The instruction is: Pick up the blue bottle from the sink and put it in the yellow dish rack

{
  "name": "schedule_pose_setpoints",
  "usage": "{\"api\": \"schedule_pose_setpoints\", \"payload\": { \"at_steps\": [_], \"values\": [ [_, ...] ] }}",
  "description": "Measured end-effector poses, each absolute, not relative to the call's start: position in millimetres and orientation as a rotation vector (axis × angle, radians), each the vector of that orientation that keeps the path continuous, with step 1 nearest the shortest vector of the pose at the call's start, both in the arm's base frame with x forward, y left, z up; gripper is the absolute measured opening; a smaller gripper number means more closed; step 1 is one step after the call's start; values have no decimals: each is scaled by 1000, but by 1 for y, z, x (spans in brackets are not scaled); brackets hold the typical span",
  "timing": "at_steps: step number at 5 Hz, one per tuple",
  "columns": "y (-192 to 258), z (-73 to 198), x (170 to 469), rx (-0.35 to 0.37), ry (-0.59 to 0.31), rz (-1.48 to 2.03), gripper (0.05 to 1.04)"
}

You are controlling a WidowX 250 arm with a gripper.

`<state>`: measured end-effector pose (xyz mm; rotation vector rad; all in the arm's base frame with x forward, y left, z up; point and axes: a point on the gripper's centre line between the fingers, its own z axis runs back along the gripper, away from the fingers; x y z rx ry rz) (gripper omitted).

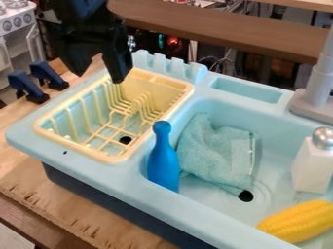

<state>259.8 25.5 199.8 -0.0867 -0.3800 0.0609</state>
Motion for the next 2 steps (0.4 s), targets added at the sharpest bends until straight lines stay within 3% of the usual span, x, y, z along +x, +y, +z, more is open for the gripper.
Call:
{"api": "schedule_pose_setpoints", "payload": {
  "at_steps": [1,2],
  "values": [
    [24,195,258,-91,-363,61,1002],
    [10,205,250,-146,-410,71,1002]
  ]
}}
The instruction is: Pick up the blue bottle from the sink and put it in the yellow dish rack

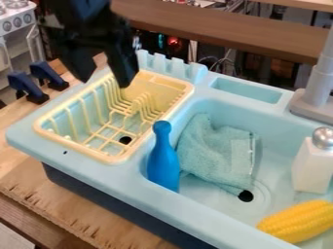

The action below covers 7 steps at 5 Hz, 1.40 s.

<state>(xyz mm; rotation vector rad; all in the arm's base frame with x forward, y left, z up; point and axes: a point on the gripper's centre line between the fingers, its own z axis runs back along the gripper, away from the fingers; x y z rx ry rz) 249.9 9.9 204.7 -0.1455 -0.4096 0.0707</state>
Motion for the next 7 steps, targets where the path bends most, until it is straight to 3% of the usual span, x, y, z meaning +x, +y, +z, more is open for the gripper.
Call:
{"api": "schedule_pose_setpoints", "payload": {
  "at_steps": [2,4,6,7],
  "values": [
    [4,208,246,-261,-457,28,1003],
    [-43,204,255,-349,-308,-191,1002],
    [-84,208,236,-246,-278,-293,1002],
    [-86,203,217,-120,-187,-255,1002]
  ]
}}
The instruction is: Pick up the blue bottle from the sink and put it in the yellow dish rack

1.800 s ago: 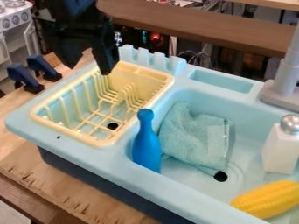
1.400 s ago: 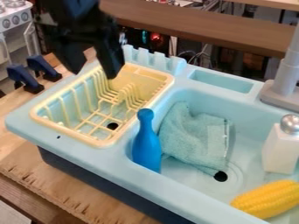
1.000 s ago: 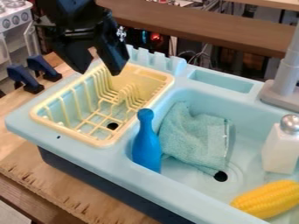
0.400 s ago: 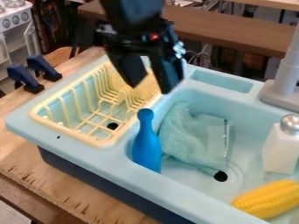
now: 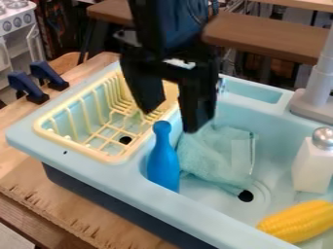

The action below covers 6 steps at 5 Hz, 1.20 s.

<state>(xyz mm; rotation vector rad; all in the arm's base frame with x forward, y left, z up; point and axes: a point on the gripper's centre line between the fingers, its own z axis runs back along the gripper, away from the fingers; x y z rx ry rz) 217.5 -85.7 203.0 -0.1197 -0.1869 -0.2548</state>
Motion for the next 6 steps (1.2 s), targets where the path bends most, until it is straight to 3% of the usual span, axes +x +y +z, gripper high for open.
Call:
{"api": "schedule_pose_setpoints", "payload": {
  "at_steps": [1,3,5,6],
  "values": [
    [-84,194,214,19,-94,-182,1002],
    [-78,190,229,122,-46,-160,1002],
    [-69,187,232,52,-127,-165,1002],
    [-64,182,227,-39,-165,-183,1002]
  ]
}}
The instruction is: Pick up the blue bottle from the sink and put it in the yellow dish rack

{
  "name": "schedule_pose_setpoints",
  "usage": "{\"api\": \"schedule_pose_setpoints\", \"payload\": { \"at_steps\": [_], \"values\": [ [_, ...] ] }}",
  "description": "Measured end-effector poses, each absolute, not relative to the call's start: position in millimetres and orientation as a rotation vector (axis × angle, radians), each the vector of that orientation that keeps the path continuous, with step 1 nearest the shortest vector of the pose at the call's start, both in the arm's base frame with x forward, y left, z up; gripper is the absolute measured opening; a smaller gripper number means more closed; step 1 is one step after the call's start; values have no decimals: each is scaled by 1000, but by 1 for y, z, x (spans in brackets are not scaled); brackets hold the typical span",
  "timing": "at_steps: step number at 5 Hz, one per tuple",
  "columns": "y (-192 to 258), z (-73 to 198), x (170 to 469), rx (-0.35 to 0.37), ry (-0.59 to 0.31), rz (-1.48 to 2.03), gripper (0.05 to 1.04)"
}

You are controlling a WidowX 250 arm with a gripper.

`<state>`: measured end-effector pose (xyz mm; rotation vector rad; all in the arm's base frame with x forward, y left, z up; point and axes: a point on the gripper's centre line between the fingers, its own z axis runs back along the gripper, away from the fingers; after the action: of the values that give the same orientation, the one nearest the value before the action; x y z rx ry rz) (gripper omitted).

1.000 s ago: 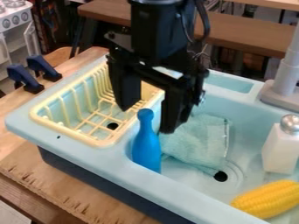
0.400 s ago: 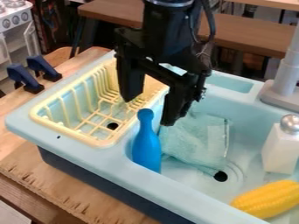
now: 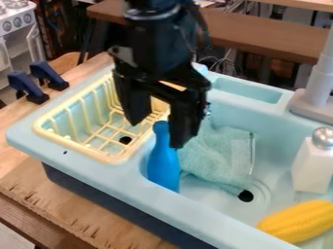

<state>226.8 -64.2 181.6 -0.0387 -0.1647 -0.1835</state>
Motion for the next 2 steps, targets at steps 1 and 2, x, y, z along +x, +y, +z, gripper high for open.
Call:
{"api": "schedule_pose_setpoints", "payload": {
  "at_steps": [1,2],
  "values": [
    [-63,170,229,-96,-177,-205,1002],
    [-60,155,239,-107,-137,-205,1002]
  ]
}}
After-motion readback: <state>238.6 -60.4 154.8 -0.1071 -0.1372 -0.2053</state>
